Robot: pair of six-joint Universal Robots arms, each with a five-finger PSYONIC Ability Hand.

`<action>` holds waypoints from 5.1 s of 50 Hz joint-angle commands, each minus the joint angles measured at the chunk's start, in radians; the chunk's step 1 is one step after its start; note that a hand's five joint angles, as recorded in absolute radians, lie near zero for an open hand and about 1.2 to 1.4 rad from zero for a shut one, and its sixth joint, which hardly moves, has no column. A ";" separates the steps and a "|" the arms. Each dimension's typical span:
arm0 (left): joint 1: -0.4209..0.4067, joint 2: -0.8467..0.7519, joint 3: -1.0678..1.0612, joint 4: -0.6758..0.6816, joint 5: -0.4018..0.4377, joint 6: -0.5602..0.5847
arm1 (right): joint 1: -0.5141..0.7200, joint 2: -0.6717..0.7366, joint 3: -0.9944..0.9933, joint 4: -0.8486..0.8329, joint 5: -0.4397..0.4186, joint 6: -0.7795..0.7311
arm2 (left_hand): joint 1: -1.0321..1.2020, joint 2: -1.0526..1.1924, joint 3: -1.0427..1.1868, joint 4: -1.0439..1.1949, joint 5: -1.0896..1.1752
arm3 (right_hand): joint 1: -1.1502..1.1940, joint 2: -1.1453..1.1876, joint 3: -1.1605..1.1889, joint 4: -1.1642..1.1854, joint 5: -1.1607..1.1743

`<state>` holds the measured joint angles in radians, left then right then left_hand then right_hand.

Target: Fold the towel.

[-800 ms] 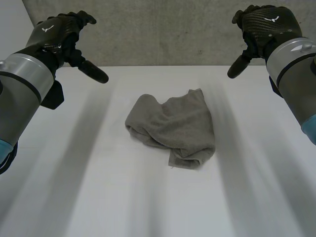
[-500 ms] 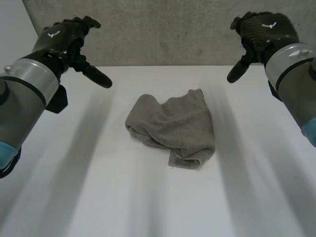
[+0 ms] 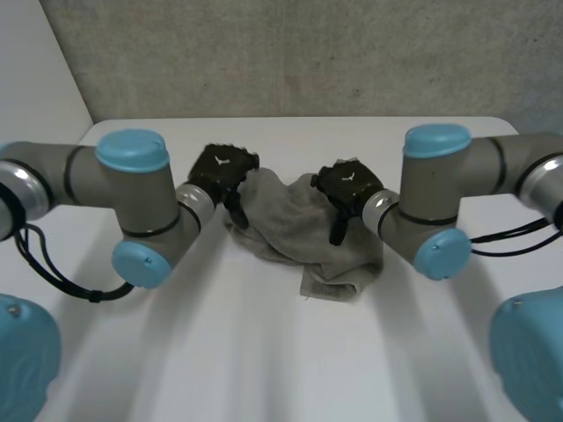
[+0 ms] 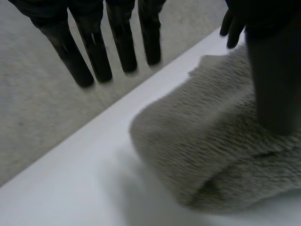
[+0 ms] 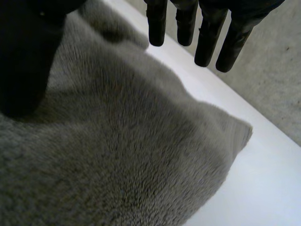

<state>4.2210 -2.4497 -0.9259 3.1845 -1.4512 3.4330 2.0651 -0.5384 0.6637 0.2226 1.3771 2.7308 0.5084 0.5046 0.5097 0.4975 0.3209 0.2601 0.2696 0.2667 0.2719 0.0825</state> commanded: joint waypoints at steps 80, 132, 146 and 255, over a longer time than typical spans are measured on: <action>-0.087 -0.138 0.214 -0.299 0.117 0.066 | -0.010 -0.118 0.079 0.334 -0.039 -0.471 | -0.163 -0.159 -0.164 -0.152 -0.150 | -0.086 -0.095 -0.092 -0.097 -0.083; 0.069 0.457 -0.483 0.256 -0.094 -0.155 | -0.211 -0.405 0.129 0.184 -0.183 -0.333 | 0.888 0.892 0.887 0.899 0.901 | 1.136 1.127 1.130 1.124 1.139; 0.060 0.422 -0.662 0.282 -0.081 -0.155 | -0.177 -0.494 0.607 -0.035 -0.184 -0.339 | 0.097 0.101 0.096 0.108 0.110 | 1.136 1.127 1.130 1.124 1.139; 0.082 0.813 -0.949 0.583 -0.057 -0.011 | -0.111 -0.143 -0.211 0.649 -0.201 -0.125 | 0.888 0.892 0.887 0.899 0.901 | 1.136 1.127 1.130 1.124 1.139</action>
<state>4.2647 -1.5834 -1.9704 3.7502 -1.5178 3.4171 1.9535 -0.6457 0.5644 0.9404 1.1711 2.6132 1.3523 1.3522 1.3767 1.3530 1.1901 1.3182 1.3317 1.3173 1.3277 1.1655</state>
